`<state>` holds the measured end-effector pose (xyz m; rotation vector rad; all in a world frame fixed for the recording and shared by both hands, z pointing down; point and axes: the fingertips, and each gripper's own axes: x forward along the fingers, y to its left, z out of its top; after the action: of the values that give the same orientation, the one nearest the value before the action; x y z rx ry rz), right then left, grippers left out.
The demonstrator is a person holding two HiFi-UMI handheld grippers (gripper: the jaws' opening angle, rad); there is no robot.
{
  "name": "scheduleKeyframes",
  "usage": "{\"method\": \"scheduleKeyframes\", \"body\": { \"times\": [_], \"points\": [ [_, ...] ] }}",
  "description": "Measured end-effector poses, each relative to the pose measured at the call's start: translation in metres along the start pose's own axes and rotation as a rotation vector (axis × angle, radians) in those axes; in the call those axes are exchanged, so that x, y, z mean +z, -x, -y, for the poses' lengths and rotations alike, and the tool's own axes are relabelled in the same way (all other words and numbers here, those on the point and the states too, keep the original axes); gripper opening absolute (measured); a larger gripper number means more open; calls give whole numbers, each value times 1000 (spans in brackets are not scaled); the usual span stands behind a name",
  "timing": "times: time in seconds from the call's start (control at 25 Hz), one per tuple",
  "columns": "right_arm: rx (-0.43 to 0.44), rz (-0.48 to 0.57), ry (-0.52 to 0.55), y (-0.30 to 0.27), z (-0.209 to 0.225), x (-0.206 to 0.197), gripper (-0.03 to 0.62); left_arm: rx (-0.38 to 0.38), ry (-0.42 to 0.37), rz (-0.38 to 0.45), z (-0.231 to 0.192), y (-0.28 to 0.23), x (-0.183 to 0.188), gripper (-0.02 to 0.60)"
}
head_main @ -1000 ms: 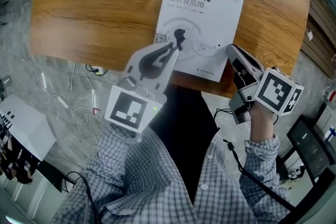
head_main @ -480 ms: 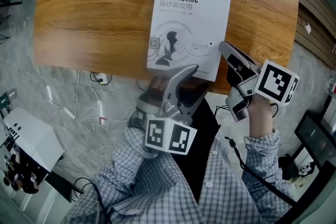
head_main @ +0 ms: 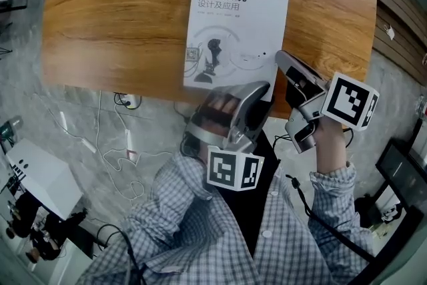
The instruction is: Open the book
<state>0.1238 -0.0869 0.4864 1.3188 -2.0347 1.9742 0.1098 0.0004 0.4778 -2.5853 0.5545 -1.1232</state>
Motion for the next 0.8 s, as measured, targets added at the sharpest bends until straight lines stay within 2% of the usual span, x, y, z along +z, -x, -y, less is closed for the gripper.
{"method": "scheduleKeyframes", "body": {
  "times": [0.12, 0.2, 0.28, 0.4, 0.48, 0.68, 0.8],
  "points": [
    [-23, 2, 11, 1, 4, -1, 31, 2, 16, 25, 1, 4, 3, 106],
    [-62, 0, 35, 6, 8, -2, 32, 9, 64, 47, -3, 8, 5, 69],
    [-77, 10, 69, 12, 8, -2, 32, 12, 191, 87, -13, 12, 8, 46],
    [-88, 59, 144, 24, 6, 2, 32, 1, 439, 152, -29, 19, 10, 37],
    [-90, 86, 201, 31, 6, 1, 32, -4, 523, 183, -37, 23, 11, 37],
    [-127, -3, 384, 31, 5, -37, 32, -5, 618, 246, -59, 38, 17, 35],
    [-118, -43, 499, 19, -6, -57, 32, 2, 643, 286, -68, 47, 19, 35]
  ]
}}
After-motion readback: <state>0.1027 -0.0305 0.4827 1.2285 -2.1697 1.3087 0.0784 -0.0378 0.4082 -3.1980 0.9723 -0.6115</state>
